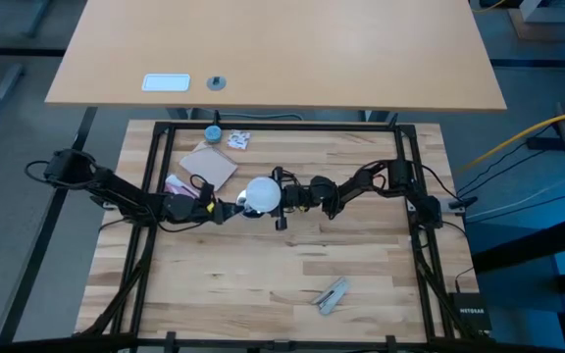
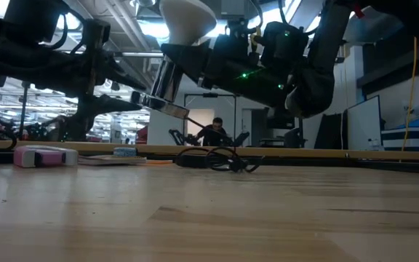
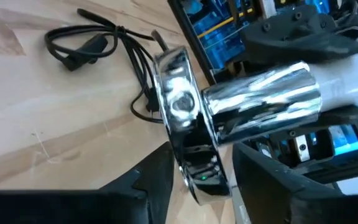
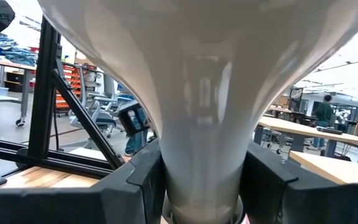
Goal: Screw lightbulb
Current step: Remove the lightbulb from the lamp
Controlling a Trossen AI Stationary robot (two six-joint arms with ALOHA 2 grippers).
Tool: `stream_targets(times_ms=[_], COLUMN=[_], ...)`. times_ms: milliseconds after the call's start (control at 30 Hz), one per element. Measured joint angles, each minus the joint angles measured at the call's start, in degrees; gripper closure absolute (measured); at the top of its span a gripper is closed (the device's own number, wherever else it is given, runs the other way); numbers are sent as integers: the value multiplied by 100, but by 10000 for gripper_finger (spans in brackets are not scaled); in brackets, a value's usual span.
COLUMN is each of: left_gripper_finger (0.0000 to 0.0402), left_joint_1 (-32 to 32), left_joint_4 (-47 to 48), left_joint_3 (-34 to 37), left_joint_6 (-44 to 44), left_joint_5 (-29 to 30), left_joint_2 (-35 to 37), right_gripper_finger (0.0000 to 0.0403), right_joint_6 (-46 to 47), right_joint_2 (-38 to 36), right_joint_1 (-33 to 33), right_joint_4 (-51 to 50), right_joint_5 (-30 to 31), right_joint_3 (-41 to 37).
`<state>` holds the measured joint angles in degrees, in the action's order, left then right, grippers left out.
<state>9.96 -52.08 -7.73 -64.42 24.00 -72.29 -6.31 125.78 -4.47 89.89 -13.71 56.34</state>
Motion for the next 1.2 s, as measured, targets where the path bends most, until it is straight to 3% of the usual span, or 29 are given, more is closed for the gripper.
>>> stream_targets(times_ms=[300, 600, 933, 1200], left_gripper_finger=[337, 328, 339, 319], left_joint_1=[0, -119, -554, -1044], left_joint_4=[-37, -29, -45, 59], left_joint_3=[2, 2, 15, 13], left_joint_6=[22, -418, -699, -676], left_joint_5=[80, -32, -676, -1014], left_joint_2=[4, 4, 214, 487], right_gripper_finger=[237, 237, 237, 237], right_joint_6=[-134, -183, -190, -253], right_joint_2=[0, 0, -4, -13], right_joint_1=[-4, -22, -22, -17], right_joint_4=[15, -11, -48, -105], right_joint_5=[-430, -857, -1364, -1574], right_joint_3=[0, 0, 6, 13])
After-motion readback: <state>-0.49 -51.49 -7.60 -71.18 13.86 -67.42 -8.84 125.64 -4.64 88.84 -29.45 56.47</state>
